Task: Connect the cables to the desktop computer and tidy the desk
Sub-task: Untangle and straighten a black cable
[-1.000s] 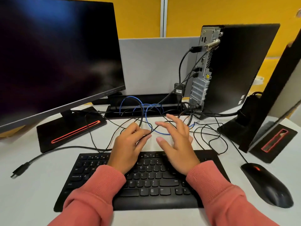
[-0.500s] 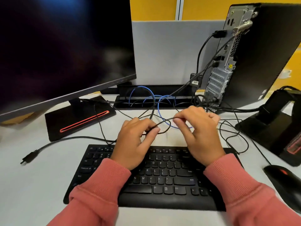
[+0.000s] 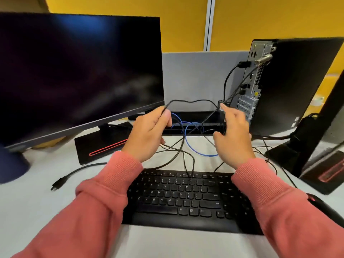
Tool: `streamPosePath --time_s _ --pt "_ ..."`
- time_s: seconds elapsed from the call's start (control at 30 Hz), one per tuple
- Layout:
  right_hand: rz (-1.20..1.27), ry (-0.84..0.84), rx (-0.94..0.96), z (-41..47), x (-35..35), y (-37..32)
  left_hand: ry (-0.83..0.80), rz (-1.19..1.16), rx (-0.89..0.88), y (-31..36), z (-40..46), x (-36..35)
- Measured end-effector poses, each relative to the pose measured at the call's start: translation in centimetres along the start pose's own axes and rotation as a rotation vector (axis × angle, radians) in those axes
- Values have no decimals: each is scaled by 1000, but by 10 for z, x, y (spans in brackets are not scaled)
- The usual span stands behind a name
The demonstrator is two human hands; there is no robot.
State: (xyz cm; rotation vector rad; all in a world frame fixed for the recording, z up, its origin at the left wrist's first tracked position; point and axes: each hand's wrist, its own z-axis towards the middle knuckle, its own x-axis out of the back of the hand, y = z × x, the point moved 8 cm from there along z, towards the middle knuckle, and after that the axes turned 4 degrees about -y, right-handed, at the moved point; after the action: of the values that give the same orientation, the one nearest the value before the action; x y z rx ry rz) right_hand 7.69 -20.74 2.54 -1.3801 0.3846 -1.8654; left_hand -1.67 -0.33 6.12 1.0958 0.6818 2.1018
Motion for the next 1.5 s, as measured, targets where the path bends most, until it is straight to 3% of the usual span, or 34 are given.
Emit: streamPosePath --time_s 0.07,0.17,0.27,0.33,0.47,0.57,0.67,0.73,0.8,0.9,0.93,1.07,1.13,1.27,1.33,1.37,1.43,1.5 --pt "-50 50 253 -16 18 -52 -50 124 -94 21 11 -4" --pt "-55 -109 565 -35 24 -110 -148 219 -185 46 25 -8" --pt "16 -223 588 -23 40 -130 -240 225 -251 73 29 2" --pt "68 -164 587 -3 68 -134 -285 139 -246 79 31 17" --pt "323 77 423 33 133 -111 -171 54 -122 53 43 68" --pt "301 197 274 39 134 -79 -145 79 -74 43 49 79" --pt "94 79 97 43 106 -62 -140 44 -101 68 58 72" --pt "-22 -49 90 39 95 -75 -154 98 -167 94 65 65" --pt "44 -82 221 31 95 -110 -188 229 -256 121 74 56" --pt "366 -206 331 25 102 -160 -220 437 -342 155 86 48" --pt "444 -249 311 27 106 -169 -237 409 -365 164 89 48" --pt "489 -314 305 43 130 -173 -325 -83 -306 161 91 59" --pt "554 -210 281 50 149 -162 -272 -84 -217 135 91 63" --pt "819 255 96 66 193 -106 -185 -22 -54 68 77 73" --pt "679 305 39 72 190 -89 -126 10 -21 53 74 77" --pt "533 225 9 73 177 -86 -74 5 -28 54 76 80" --pt "215 -91 -78 68 131 -80 12 -3 -84 75 84 85" --pt "-17 -307 -93 58 98 -76 6 79 -187 110 92 84"
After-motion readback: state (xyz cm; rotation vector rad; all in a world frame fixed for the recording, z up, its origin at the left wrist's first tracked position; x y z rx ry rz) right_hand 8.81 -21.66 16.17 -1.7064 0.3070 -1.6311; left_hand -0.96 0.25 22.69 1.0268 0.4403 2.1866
